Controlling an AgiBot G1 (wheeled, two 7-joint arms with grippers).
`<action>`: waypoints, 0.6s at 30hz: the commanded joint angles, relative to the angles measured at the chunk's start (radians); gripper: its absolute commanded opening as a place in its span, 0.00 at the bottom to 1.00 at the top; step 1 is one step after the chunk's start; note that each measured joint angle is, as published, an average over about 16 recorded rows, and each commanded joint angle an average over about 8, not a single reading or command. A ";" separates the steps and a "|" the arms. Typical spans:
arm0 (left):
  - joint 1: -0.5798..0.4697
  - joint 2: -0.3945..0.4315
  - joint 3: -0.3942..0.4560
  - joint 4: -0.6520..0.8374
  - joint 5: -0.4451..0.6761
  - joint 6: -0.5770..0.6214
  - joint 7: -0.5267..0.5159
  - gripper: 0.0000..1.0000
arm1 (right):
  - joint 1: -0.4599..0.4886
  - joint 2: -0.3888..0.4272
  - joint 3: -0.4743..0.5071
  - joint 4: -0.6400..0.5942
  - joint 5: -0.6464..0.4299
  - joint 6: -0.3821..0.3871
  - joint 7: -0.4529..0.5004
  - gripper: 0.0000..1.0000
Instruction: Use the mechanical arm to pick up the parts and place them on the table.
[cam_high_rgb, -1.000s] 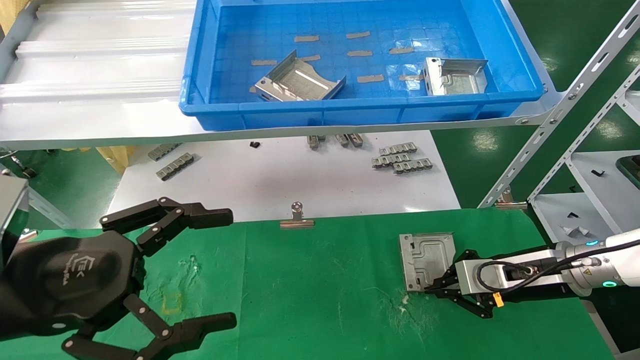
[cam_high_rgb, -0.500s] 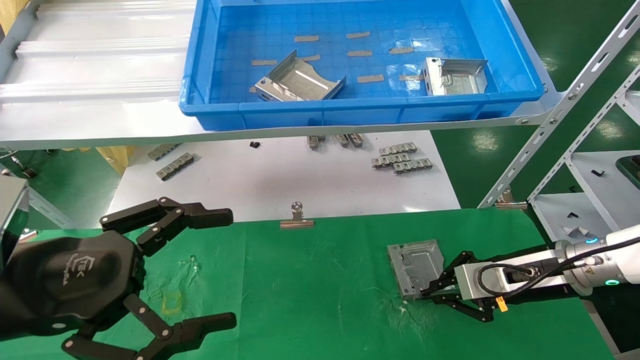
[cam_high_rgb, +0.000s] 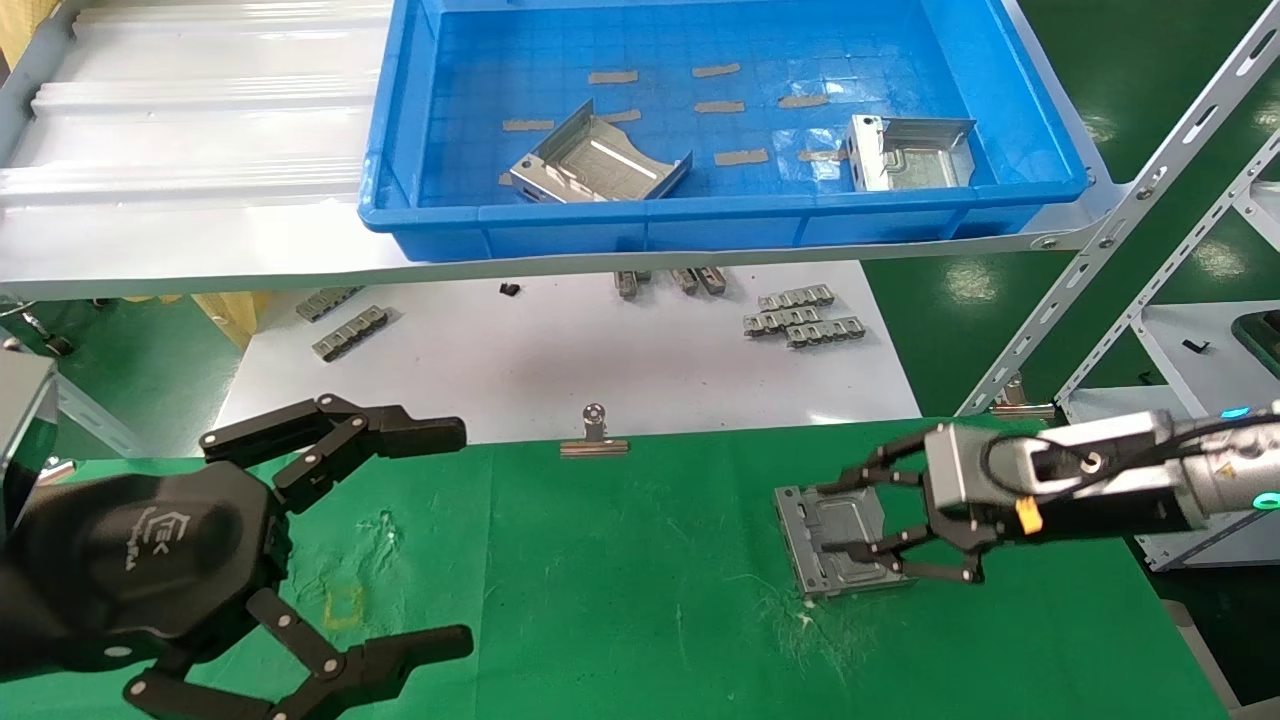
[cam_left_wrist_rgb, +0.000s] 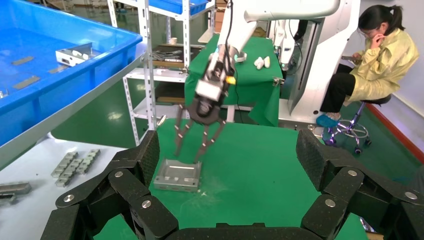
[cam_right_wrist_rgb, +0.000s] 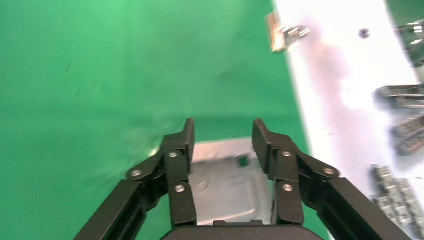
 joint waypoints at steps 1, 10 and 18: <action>0.000 0.000 0.000 0.000 0.000 0.000 0.000 1.00 | 0.011 0.012 0.016 0.009 0.027 -0.011 0.045 1.00; 0.000 0.000 0.000 0.000 0.000 0.000 0.000 1.00 | 0.007 0.040 0.047 0.054 0.085 -0.026 0.129 1.00; 0.000 0.000 0.000 0.000 0.000 0.000 0.000 1.00 | 0.004 0.035 0.042 0.047 0.070 -0.020 0.113 1.00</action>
